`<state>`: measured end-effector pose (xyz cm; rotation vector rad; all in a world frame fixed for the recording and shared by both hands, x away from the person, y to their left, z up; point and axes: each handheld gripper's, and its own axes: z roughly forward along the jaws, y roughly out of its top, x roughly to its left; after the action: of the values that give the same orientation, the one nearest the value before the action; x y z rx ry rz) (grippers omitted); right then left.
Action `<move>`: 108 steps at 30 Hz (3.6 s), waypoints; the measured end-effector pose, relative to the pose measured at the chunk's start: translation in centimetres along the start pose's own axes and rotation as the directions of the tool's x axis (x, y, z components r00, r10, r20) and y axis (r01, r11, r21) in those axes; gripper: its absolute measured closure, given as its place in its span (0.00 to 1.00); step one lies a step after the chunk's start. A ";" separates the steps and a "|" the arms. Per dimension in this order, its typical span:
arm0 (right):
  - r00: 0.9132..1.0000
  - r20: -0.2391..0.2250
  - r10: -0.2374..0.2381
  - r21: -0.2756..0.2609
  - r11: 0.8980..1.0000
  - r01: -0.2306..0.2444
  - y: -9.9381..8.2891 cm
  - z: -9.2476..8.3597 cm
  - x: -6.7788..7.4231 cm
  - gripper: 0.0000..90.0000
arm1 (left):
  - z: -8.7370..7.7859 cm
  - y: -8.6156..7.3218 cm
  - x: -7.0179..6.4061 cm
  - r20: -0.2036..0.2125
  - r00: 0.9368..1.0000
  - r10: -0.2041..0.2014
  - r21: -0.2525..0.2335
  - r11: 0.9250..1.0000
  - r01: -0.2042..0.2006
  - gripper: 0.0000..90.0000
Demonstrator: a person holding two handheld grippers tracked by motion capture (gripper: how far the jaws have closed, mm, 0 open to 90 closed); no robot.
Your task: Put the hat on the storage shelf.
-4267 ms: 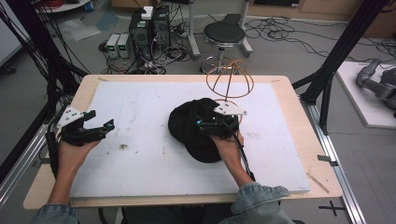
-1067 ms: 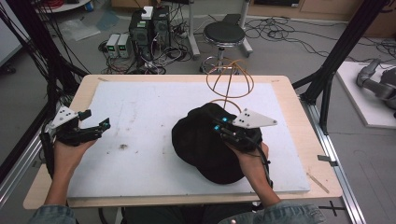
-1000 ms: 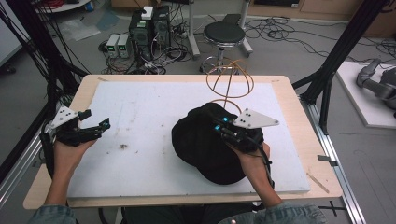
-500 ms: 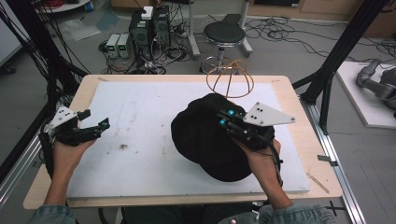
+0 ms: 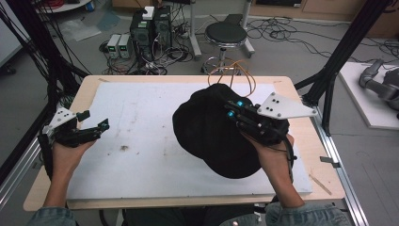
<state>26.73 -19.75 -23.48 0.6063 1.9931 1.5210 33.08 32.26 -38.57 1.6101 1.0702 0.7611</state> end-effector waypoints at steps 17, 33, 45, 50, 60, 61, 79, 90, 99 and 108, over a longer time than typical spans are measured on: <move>0.998 0.065 -0.012 -0.098 0.995 0.018 4.1 -1.9 -2.6 0.94 | 0.1 -0.1 0.0 0.000 1.000 0.000 0.005 1.000 0.000 0.19; 0.990 0.135 0.043 -0.132 0.991 -0.025 5.7 -1.4 -6.4 0.94 | 0.2 -0.2 0.1 0.000 1.000 -0.001 0.010 1.000 0.001 0.19; 0.972 0.222 0.071 -0.116 0.992 -0.046 5.3 0.8 -9.6 0.94 | 0.2 -0.3 0.2 -0.001 1.000 0.000 0.013 1.000 0.000 0.19; 0.967 0.241 0.086 -0.099 0.993 -0.064 4.9 2.0 -10.7 0.94 | 0.1 -0.2 0.2 -0.001 1.000 0.001 0.012 1.000 -0.001 0.19; 0.954 0.287 0.090 -0.031 0.996 -0.084 4.0 4.6 -12.2 0.94 | 0.2 -0.3 0.2 0.000 1.000 0.000 0.012 1.000 0.000 0.19; 0.953 0.291 0.087 -0.023 0.996 -0.084 3.9 4.9 -12.4 0.94 | 0.2 -0.3 0.2 0.000 1.000 0.001 0.013 1.000 -0.001 0.19; 0.941 0.320 0.107 0.068 0.988 -0.135 2.0 7.5 -14.3 0.93 | 0.1 -0.3 0.2 -0.001 1.000 -0.003 0.012 1.000 0.003 0.19; 0.936 0.330 0.123 0.097 0.982 -0.163 1.4 8.1 -15.0 0.93 | 0.3 -0.4 0.3 0.000 1.000 -0.003 0.017 1.000 0.003 0.19; 0.940 0.322 0.117 0.121 0.979 -0.163 1.3 8.7 -14.9 0.93 | 0.1 -0.3 0.4 -0.002 1.000 -0.004 0.012 1.000 0.004 0.19; 0.938 0.321 0.129 0.145 0.972 -0.184 0.9 9.1 -15.3 0.91 | 0.2 -0.3 0.3 -0.001 1.000 -0.004 0.013 1.000 0.004 0.19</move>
<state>44.21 -22.88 -22.11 1.0324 1.8777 1.2536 33.27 32.51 -38.94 1.6180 1.0808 0.7538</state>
